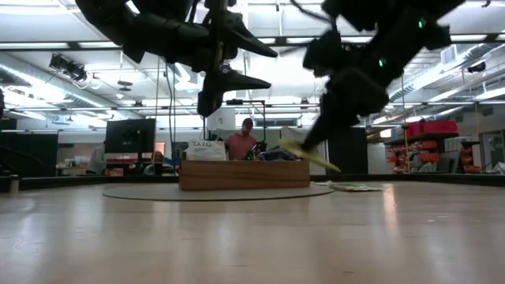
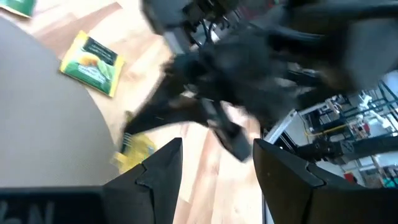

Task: Pick & Place Tea
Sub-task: Put the yellow tea bag into the middle section of the wooden organizer

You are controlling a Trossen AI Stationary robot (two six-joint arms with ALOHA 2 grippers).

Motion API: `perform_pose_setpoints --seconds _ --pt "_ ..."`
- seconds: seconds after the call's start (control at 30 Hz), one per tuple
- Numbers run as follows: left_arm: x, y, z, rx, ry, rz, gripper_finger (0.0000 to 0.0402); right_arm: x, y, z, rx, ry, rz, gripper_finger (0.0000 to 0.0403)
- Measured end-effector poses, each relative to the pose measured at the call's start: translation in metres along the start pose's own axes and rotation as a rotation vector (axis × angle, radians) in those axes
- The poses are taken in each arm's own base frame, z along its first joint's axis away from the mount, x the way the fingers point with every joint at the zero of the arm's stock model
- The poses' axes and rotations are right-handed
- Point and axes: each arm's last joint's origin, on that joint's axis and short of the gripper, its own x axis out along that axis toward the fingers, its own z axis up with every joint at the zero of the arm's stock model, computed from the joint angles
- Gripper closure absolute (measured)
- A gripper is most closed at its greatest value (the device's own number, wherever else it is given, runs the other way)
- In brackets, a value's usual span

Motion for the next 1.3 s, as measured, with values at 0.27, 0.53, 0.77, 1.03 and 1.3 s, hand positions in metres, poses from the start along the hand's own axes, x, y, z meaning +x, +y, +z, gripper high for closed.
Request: perform_pose_setpoints --seconds 0.27,0.53,0.77,1.03,1.3 --pt "-0.002 0.015 0.003 -0.127 0.046 0.083 0.0200 -0.026 0.007 0.034 -0.161 -0.062 -0.063 0.0402" --pt "-0.003 0.016 0.005 -0.164 0.064 0.061 0.0200 -0.029 0.007 0.042 -0.169 -0.089 -0.125 0.0403" --pt "-0.003 0.016 0.004 -0.167 0.070 0.069 0.0203 -0.033 0.011 0.044 -0.190 -0.116 -0.116 0.0403" --pt "-0.003 0.016 0.003 -0.166 0.086 0.063 0.0238 -0.039 0.011 0.059 -0.191 -0.183 -0.113 0.0403" --pt "-0.003 0.015 0.004 -0.163 0.098 0.042 0.0270 -0.040 0.010 0.064 -0.202 -0.195 -0.106 0.0403"
